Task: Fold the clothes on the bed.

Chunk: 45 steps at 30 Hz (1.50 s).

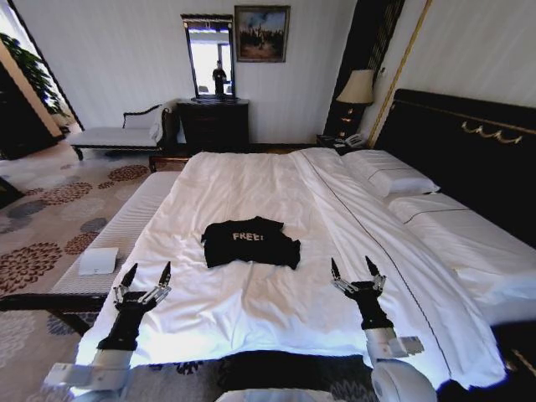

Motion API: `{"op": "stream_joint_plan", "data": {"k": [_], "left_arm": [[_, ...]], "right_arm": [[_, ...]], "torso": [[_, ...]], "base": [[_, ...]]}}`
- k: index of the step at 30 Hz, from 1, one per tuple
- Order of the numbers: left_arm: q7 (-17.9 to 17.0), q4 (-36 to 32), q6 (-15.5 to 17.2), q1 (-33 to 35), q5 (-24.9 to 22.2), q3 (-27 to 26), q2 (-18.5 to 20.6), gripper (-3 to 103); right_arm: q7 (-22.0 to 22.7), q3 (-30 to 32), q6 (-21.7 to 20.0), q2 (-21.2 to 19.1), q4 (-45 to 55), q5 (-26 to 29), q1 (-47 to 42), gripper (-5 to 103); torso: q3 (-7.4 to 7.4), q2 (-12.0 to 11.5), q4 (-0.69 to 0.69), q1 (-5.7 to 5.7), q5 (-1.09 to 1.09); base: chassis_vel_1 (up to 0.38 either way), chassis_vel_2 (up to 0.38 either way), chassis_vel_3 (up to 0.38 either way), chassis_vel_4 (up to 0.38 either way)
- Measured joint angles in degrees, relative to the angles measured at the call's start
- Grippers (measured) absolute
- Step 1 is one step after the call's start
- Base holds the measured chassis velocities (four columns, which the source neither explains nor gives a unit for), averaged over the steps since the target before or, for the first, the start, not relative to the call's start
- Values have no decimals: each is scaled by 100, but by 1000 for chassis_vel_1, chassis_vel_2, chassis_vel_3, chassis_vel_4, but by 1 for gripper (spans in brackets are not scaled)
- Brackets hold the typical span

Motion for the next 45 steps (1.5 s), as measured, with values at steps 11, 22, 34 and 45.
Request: {"op": "stream_joint_plan", "data": {"k": [11, 22, 34, 45], "left_arm": [[-19, -41, 67, -9, -102, -17, 36, 100], [-225, -275, 316, 17, -310, 62, -9, 100], [-573, -44, 619, -336, -368, -239, 96, 100], [-776, 1131, 1139, -1369, -369, -732, 517, 100]], "right_arm": [[130, -58, -94, 90, -84, -215, 3, 100], [312, -68, 44, 122, -100, -153, 81, 100], [353, -129, 184, 153, -346, -178, 245, 100], [424, -245, 467, 148, -966, -41, 688, 100]], "torso": [[0, 0, 0, 0, 1], [0, 0, 0, 0, 1], [-1, 1, 1, -5, 2], [1, -1, 1, 2, 1]], "base": [[0, 0, 0, 0], [-60, 75, 62, -68], [-26, 26, 28, -34], [0, 0, 0, 0]]}}
